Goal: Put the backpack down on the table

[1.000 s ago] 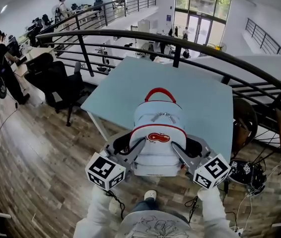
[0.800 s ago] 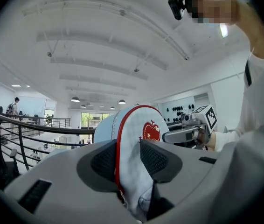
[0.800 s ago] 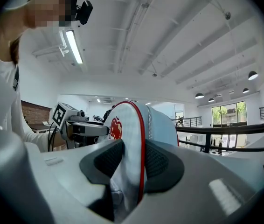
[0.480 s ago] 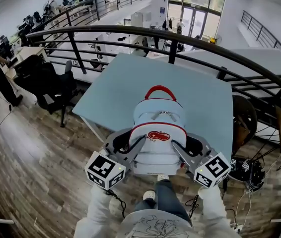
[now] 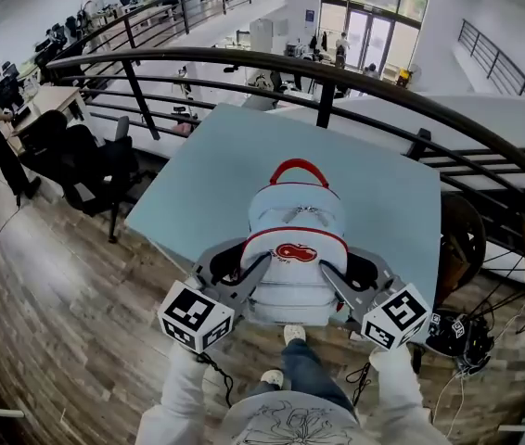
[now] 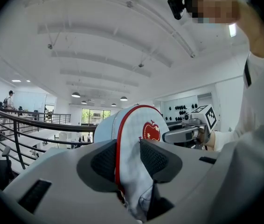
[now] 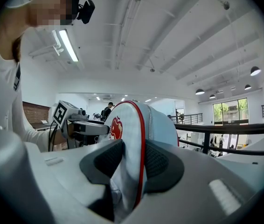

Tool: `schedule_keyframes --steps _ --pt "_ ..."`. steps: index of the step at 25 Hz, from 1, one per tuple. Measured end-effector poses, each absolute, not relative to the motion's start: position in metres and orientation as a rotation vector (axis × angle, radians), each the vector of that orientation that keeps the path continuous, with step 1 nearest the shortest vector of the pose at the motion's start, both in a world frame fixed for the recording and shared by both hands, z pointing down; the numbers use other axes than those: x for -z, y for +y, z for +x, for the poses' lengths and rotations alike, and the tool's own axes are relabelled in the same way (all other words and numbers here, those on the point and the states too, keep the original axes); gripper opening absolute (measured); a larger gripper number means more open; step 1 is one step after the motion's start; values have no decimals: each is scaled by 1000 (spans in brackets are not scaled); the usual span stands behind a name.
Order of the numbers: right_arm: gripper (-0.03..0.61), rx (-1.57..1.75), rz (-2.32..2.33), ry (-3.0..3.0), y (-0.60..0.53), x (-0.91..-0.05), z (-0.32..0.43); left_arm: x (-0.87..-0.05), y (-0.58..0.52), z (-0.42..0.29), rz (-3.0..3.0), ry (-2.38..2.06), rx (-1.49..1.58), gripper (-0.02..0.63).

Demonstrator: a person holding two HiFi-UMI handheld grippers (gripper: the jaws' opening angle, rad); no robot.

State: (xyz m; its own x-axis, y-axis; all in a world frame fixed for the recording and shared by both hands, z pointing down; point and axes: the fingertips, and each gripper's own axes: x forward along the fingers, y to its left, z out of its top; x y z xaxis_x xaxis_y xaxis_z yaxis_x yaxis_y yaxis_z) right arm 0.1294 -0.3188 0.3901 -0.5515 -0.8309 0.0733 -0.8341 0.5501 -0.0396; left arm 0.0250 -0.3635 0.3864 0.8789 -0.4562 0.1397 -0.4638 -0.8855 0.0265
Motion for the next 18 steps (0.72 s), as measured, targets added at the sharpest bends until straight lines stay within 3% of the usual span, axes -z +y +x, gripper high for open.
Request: schedule_keyframes --steps 18 --pt "141 -81 1420 -2651 -484 -425 248 -422 -527 144 2941 -803 -301 147"
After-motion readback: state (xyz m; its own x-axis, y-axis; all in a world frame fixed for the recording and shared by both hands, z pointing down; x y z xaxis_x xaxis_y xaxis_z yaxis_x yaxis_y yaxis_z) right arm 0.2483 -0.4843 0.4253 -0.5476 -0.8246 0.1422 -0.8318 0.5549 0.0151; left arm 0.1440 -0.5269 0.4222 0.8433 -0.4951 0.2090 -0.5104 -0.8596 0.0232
